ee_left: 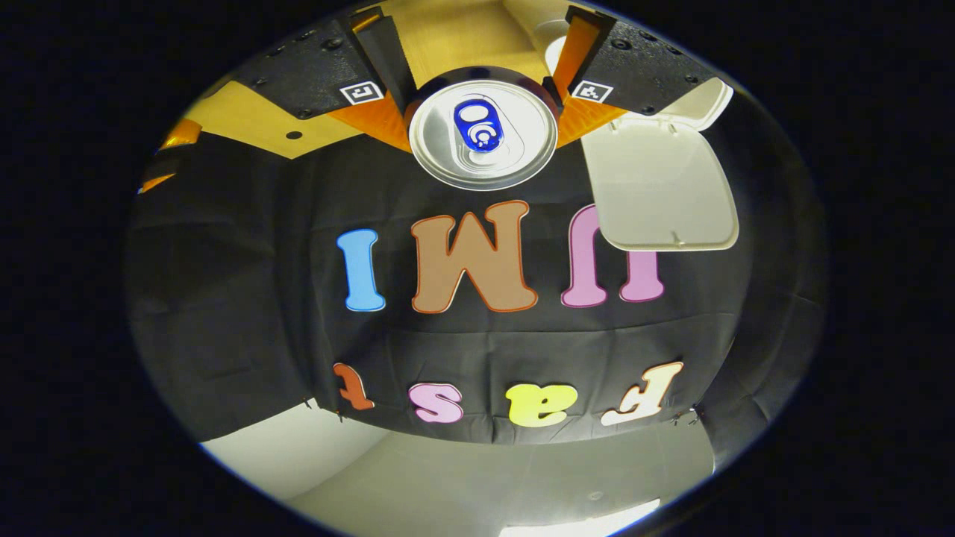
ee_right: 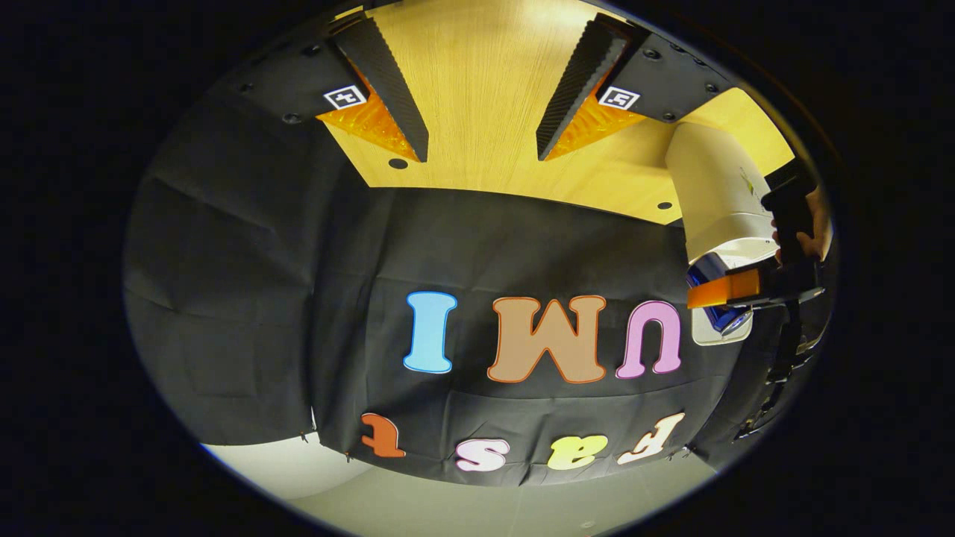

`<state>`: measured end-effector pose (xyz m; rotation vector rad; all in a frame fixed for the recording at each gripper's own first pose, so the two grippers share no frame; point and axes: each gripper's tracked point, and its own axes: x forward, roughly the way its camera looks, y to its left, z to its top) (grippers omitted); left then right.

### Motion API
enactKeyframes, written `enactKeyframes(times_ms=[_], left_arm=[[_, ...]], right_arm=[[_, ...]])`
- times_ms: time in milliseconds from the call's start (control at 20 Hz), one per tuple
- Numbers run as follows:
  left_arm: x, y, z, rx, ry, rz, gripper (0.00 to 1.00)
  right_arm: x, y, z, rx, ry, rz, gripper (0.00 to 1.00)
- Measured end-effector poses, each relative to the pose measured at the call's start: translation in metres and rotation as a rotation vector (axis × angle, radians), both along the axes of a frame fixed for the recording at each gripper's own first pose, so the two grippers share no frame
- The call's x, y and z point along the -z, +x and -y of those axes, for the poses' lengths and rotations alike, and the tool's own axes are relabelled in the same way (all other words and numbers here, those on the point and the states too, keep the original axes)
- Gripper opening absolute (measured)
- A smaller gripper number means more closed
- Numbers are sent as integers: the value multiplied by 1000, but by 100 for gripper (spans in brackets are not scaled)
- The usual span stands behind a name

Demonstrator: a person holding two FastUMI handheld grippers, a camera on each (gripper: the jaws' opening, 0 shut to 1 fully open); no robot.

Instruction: Press the lid of the desktop garbage bin to open it, pick up the crumpled paper on the desktop and throw it into the bin, then pick up the pop can on the desktop and drop it into the bin, and finally close the garbage bin lid.

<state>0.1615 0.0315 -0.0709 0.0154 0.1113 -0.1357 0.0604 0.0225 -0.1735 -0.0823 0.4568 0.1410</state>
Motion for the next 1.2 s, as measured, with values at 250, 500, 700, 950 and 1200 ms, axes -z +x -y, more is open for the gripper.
enactKeyframes(times_ms=[250, 500, 700, 950, 1200], left_arm=[[-3, 5, -53, -112, 56, 5, 75], [15, 5, -106, -240, 105, -57, 75], [38, -1, -136, -316, 110, -126, 76], [35, -6, -153, -361, 112, -111, 92], [15, -3, -152, -356, 122, -62, 94]], right_arm=[[5, 2, -12, -23, 8, -7, 97], [8, 3, -27, -52, 13, -11, 97], [12, 3, -34, -63, 11, -14, 97], [15, 3, -35, -55, 6, -15, 97], [13, 2, -38, -56, 3, -7, 97]])
